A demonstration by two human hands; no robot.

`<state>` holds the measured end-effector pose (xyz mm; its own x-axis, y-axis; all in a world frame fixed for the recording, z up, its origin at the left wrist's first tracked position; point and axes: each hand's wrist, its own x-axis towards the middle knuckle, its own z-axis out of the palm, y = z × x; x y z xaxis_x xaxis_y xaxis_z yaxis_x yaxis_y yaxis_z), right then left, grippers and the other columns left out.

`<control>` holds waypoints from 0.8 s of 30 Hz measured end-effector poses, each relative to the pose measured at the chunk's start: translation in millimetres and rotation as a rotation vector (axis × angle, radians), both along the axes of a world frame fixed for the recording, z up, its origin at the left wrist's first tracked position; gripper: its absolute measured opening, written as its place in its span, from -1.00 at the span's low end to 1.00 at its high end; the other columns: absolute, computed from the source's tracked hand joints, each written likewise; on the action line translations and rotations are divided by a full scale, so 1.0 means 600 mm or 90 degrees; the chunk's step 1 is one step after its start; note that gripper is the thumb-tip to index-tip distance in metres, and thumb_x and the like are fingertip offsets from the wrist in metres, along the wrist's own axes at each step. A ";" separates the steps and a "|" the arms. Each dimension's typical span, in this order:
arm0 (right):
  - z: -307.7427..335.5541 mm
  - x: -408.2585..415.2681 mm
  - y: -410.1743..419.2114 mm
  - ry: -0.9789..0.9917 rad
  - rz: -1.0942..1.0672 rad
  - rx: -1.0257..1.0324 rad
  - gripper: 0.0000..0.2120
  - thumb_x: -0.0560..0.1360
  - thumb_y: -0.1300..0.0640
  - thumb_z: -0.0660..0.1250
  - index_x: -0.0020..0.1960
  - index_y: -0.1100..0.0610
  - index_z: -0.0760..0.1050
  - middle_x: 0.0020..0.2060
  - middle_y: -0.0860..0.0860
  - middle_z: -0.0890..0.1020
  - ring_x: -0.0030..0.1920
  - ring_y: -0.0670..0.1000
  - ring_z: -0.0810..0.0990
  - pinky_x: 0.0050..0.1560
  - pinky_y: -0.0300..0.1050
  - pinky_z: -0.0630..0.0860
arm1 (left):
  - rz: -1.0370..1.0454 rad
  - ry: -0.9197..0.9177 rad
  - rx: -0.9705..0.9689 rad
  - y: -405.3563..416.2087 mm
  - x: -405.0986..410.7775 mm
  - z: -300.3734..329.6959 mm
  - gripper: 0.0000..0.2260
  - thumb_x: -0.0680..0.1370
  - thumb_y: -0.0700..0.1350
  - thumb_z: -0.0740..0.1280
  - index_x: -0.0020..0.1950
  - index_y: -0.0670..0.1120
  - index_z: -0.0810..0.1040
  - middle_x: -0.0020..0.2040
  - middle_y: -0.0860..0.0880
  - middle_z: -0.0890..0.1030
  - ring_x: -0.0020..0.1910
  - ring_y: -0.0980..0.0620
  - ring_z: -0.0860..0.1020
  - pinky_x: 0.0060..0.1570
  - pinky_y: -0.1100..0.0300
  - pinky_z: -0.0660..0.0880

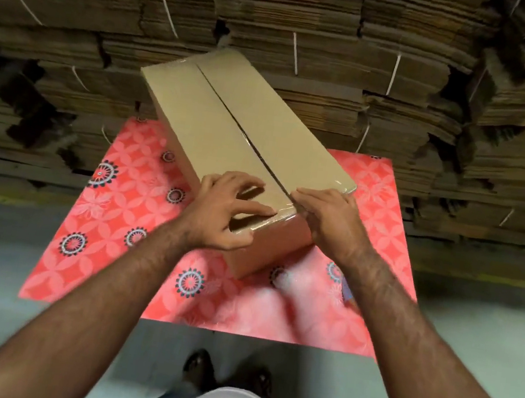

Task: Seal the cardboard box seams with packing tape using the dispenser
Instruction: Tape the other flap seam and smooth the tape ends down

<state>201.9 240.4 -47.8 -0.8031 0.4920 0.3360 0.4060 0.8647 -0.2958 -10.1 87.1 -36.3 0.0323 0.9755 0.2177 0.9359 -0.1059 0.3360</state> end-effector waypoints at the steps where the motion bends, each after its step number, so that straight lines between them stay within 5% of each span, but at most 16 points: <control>1: 0.000 -0.002 -0.014 0.012 0.004 0.000 -0.61 0.38 0.27 0.38 0.17 0.03 0.65 0.14 -0.02 0.69 -0.02 0.16 0.66 0.04 0.12 0.54 | 0.021 -0.009 0.003 -0.015 -0.008 0.002 -0.50 0.32 0.22 0.32 0.25 0.25 0.62 0.39 0.00 0.47 0.38 -0.06 0.38 0.17 0.02 0.15; 4: 0.005 -0.002 -0.065 0.021 0.018 0.008 -0.61 0.30 0.29 0.42 0.10 0.07 0.66 0.08 0.00 0.71 -0.11 0.18 0.65 -0.04 0.11 0.58 | 0.083 -0.030 0.033 -0.069 -0.029 0.001 -0.56 0.33 0.17 0.34 0.19 0.21 0.67 0.35 0.00 0.51 0.35 -0.03 0.41 0.18 -0.03 0.21; 10: 0.020 -0.038 -0.153 -0.005 0.028 0.010 -0.74 0.51 -0.08 0.31 0.10 0.01 0.62 0.04 -0.03 0.65 0.00 0.11 0.54 -0.01 0.01 0.46 | 0.171 -0.049 0.154 -0.145 -0.041 -0.016 -0.73 0.45 -0.04 0.40 0.13 0.01 0.70 0.16 0.00 0.61 0.18 -0.08 0.55 0.12 -0.12 0.42; 17: -0.011 -0.117 -0.216 0.015 0.012 0.096 -0.72 0.39 0.19 0.49 0.10 0.10 0.66 0.01 0.02 0.68 -0.01 0.12 0.56 -0.05 -0.03 0.40 | 0.139 -0.010 0.174 -0.136 -0.049 -0.042 -0.81 0.51 -0.11 0.39 0.09 -0.05 0.70 0.05 -0.02 0.65 0.07 -0.12 0.59 0.01 -0.06 0.46; 24: -0.030 -0.008 -0.156 0.052 0.003 0.199 -0.73 0.50 0.31 0.39 0.17 0.15 0.66 0.09 0.02 0.70 0.06 0.14 0.64 0.02 0.00 0.57 | 0.077 0.053 0.219 -0.136 -0.063 -0.041 -0.95 0.57 -0.17 0.42 0.02 -0.08 0.64 -0.03 -0.03 0.64 -0.02 -0.14 0.58 -0.10 -0.02 0.41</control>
